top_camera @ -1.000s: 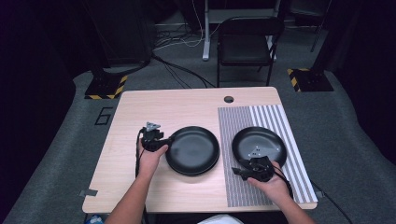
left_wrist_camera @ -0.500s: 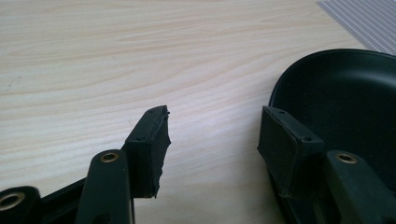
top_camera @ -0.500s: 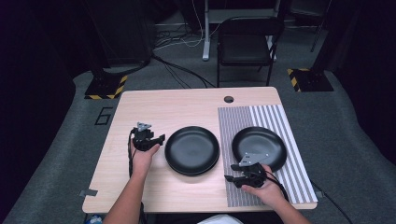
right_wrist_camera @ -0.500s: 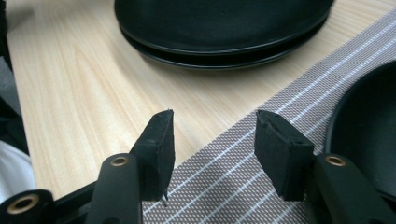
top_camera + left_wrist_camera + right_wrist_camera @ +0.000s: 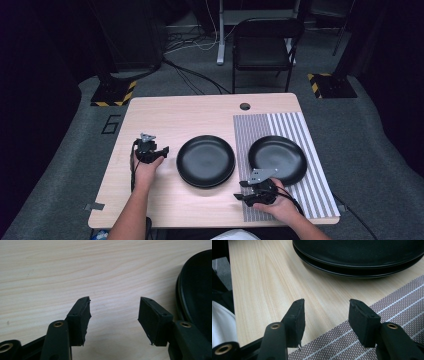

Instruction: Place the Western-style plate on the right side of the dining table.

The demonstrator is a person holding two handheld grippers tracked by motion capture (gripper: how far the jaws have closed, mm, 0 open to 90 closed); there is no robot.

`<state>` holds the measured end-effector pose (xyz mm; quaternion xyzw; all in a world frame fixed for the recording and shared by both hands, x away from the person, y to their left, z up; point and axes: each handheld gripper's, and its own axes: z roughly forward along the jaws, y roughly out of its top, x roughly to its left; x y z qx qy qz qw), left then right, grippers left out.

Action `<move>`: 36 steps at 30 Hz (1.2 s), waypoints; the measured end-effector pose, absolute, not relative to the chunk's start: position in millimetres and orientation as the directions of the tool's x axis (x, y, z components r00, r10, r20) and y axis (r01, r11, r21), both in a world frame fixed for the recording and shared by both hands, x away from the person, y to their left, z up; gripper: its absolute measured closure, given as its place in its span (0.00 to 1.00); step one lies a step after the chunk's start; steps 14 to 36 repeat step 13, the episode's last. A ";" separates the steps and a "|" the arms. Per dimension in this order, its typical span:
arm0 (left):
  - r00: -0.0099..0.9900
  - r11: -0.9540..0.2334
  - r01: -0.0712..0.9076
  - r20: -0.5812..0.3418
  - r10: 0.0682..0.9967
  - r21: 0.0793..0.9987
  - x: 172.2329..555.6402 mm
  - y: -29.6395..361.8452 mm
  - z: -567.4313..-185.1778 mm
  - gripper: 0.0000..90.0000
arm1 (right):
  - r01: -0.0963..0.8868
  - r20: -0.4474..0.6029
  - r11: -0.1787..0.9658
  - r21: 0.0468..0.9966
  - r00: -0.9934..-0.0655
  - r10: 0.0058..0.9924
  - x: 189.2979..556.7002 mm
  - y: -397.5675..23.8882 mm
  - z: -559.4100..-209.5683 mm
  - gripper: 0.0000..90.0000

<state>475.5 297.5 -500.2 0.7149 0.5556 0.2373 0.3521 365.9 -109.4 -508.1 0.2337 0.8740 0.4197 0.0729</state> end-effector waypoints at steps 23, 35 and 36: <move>0.289 -0.168 0.633 -0.029 0.957 0.755 476.9 301.6 -510.5 0.45 | 0.340 0.071 0.553 0.760 -0.890 0.450 371.8 -102.6 -516.6 0.50; 0.289 -0.168 0.633 -0.029 0.957 0.755 476.9 301.6 -510.5 0.45 | 0.340 0.071 0.553 0.760 -0.890 0.450 371.8 -102.6 -516.6 0.50; 0.289 -0.168 0.633 -0.029 0.957 0.755 476.9 301.6 -510.5 0.45 | 0.340 0.071 0.553 0.760 -0.890 0.450 371.8 -102.6 -516.6 0.50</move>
